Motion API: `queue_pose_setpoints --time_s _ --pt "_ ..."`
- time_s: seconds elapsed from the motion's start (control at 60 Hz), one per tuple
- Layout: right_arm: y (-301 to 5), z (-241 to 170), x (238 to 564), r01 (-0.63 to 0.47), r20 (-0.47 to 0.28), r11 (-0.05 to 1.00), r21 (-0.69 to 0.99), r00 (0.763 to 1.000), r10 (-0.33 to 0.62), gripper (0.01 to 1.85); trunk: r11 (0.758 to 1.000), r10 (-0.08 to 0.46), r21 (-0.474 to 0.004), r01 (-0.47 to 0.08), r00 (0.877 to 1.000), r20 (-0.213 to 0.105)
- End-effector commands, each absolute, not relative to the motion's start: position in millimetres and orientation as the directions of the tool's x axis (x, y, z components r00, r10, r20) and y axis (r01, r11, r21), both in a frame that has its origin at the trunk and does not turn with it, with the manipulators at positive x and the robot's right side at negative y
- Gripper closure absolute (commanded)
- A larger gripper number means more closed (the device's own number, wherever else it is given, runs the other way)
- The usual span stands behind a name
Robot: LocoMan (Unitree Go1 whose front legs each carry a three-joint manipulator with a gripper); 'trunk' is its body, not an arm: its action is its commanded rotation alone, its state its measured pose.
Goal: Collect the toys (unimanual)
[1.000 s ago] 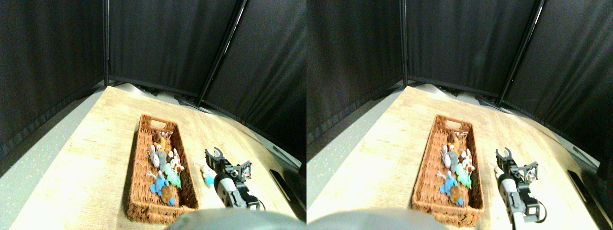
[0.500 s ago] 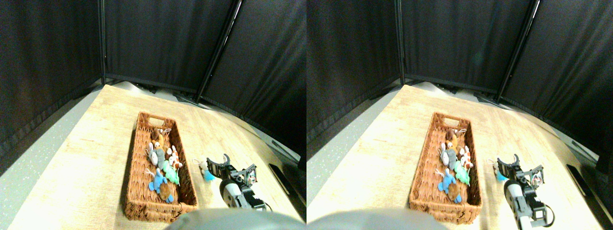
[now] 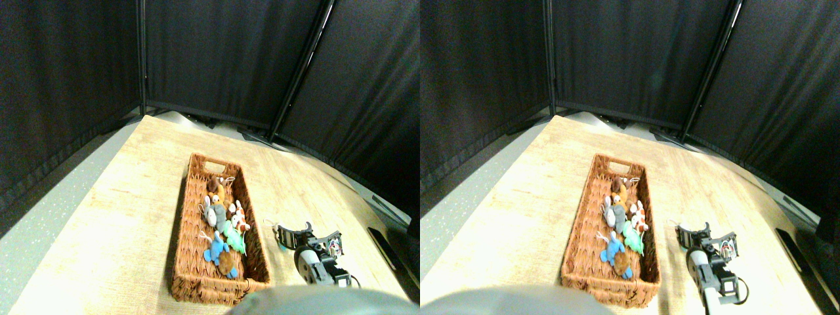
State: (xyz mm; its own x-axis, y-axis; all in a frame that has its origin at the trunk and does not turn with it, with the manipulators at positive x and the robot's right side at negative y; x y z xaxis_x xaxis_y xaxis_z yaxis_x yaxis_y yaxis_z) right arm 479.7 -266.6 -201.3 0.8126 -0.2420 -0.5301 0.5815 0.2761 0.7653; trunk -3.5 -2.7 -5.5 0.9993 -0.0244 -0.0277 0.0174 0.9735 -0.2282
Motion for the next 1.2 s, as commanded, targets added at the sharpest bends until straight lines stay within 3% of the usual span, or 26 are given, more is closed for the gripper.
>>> queue_pose_setpoints --time_s 0.017,0.117,0.267,0.4,0.667,0.733,0.817,0.917,1.033,1.2 --pt "-267 -201 485 0.559 -0.505 0.252 0.79 0.826 -0.249 1.13 0.97 -0.017 -0.244 0.006 0.999 -0.045" --pt "-267 -208 487 0.574 -0.514 0.256 0.778 0.815 -0.268 1.11 0.969 -0.014 -0.246 0.002 0.999 -0.047" --pt "-267 -217 488 0.564 -0.507 0.262 0.783 0.823 -0.257 1.08 0.97 -0.013 -0.244 0.001 0.999 -0.048" --pt "-268 -223 489 0.573 -0.513 0.254 0.779 0.816 -0.267 1.03 0.971 -0.011 -0.241 -0.001 0.999 -0.049" --pt "-270 -234 491 0.567 -0.506 0.215 0.795 0.815 -0.282 1.1 0.972 -0.016 -0.234 0.003 0.998 -0.053" --pt "-272 -236 489 0.555 -0.491 0.159 0.816 0.812 -0.315 1.12 0.972 -0.014 -0.233 0.002 0.999 -0.05" --pt "-273 -237 487 0.517 -0.457 0.134 0.845 0.829 -0.322 1.14 0.973 -0.015 -0.231 0.003 0.998 -0.053" --pt "-275 -238 483 0.507 -0.443 0.127 0.852 0.83 -0.339 1.15 0.973 -0.017 -0.23 0.005 0.999 -0.051" --pt "-275 -236 480 0.445 -0.393 0.097 0.89 0.859 -0.328 1.2 0.974 -0.021 -0.226 0.008 0.998 -0.054" --pt "-276 -238 483 0.456 -0.402 0.095 0.885 0.851 -0.339 1.17 0.974 -0.018 -0.228 0.004 0.998 -0.055"
